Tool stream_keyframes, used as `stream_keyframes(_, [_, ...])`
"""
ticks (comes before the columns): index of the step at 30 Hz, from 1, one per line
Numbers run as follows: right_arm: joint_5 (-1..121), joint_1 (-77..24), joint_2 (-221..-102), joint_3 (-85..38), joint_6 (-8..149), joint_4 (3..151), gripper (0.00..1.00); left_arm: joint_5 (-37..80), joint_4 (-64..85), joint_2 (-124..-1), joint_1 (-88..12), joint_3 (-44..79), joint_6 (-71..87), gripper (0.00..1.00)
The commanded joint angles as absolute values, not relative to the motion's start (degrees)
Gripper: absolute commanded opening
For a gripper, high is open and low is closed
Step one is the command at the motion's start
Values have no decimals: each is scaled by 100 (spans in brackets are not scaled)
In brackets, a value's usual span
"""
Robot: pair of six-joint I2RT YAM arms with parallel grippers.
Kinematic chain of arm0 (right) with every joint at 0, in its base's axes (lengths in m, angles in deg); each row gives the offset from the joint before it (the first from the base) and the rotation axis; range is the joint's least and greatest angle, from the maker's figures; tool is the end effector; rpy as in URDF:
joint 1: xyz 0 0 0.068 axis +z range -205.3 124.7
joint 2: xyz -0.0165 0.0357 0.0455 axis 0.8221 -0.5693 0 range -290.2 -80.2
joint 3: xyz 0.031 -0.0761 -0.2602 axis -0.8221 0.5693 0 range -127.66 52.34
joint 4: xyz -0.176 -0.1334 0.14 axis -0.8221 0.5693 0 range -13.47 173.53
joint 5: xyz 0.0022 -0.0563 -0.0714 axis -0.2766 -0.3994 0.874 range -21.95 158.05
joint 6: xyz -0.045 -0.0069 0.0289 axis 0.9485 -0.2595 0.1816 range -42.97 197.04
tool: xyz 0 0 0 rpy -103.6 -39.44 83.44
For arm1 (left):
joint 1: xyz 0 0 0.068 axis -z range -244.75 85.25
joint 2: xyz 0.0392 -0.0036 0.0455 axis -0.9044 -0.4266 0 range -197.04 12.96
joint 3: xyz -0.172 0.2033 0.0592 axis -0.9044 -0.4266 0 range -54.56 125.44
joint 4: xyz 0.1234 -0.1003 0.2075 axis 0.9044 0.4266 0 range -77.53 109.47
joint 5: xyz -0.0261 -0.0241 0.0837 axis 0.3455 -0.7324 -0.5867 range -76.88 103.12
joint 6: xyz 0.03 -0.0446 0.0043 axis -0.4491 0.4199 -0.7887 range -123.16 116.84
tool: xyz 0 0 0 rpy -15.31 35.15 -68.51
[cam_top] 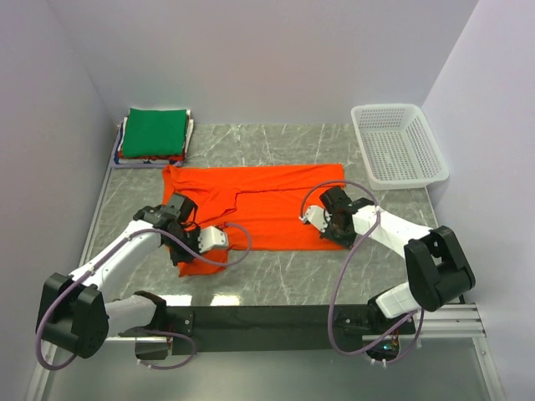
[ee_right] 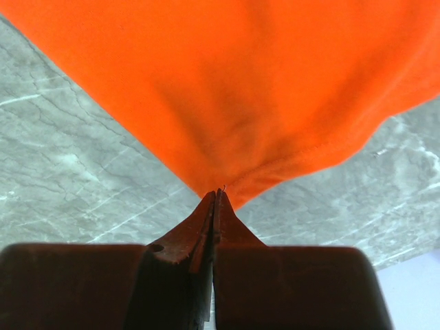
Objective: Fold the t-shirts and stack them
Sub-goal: Fold the tshirt
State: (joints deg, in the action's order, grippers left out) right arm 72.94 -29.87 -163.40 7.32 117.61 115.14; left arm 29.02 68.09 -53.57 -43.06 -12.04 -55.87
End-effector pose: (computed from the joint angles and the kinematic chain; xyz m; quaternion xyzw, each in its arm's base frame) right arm 0.2212 0.1018 0.1647 -0.5365 0.8350 -0.0571 0.1084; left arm 0.1660 -0.0765 0.2042 0.6063 0.7781 -0.1087 0.1231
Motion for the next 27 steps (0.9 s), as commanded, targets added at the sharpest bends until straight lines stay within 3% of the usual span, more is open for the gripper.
stream_keyframes(1, [7262, -3103, -16027, 496, 11869, 11599, 0, 3167, 7013, -5366, -4602, -798, -5747, 7])
stream_keyframes(4, [7253, -3112, -16089, 487, 11878, 11608, 0, 3176, 7119, -5314, -4620, -894, -5985, 34])
stream_keyframes(7, [7219, -3113, -16141, 496, 11878, 11608, 0, 3158, 6829, -5173, -4874, -1035, -6073, 39])
stream_keyframes(13, [7218, -3112, -16203, 575, 11878, 11538, 0, 3001, 6311, -5568, -5736, -1166, -6582, 41])
stream_keyframes(27, [7087, -3156, -16335, 611, 11913, 11590, 0, 2938, 5273, -6210, -5824, -1835, -6802, 46])
